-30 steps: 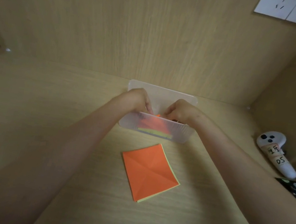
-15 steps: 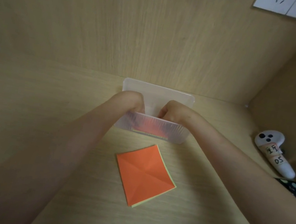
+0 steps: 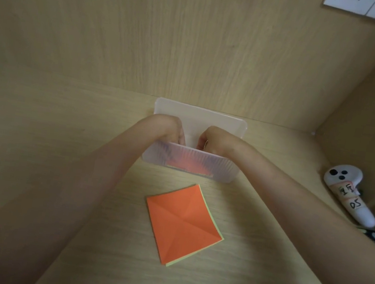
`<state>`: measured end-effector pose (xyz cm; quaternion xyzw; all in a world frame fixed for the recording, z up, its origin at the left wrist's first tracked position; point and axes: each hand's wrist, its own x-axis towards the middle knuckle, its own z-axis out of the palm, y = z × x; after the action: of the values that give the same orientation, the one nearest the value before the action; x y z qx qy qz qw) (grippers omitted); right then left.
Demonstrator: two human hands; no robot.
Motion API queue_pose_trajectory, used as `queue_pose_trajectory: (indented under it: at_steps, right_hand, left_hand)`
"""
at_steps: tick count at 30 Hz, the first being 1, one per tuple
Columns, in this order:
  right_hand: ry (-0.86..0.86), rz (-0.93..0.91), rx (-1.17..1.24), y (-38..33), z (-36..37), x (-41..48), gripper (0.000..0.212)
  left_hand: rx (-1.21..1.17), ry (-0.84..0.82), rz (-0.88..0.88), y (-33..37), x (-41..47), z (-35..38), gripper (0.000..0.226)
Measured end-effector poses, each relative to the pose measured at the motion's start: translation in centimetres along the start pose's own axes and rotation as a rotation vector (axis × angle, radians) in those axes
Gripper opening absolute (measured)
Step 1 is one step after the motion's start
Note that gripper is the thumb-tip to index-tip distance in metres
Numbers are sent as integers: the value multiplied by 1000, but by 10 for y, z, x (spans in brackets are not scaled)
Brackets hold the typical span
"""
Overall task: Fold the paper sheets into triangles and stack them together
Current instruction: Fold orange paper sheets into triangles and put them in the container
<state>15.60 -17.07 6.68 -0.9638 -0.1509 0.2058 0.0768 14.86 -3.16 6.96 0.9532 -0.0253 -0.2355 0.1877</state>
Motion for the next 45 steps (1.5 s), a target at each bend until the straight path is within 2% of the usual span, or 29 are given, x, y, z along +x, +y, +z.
queue_pose_trajectory:
  at_steps: [4,10,14,28,33,41,45]
  right_hand:
    - [21,-36,15,1,0,-3,26]
    - [-83,-55,-7,8,-9,-4,25]
    - [-77,-103,-47,8,-4,0,11]
    - [-47,-175,-53,17,-1,5,9]
    - [-119,-199,-53,17,-3,2,11]
    - [-136,-249,-122,17,-2,7,8]
    - [-136,-293,-64,22,-3,4,13]
  left_hand:
    - [81,-68,5,7,1,1,31]
    - [158,-90,4,10,-1,-2,33]
    - [109,-102,44,8,0,-2,31]
    - [148,-116,70,1,8,-1,25]
    - [147,-169,97,-2,7,-5,20]
    - [120,-100,142,-2,11,1,23]
    - [66,-118,206,-12,12,1,25]
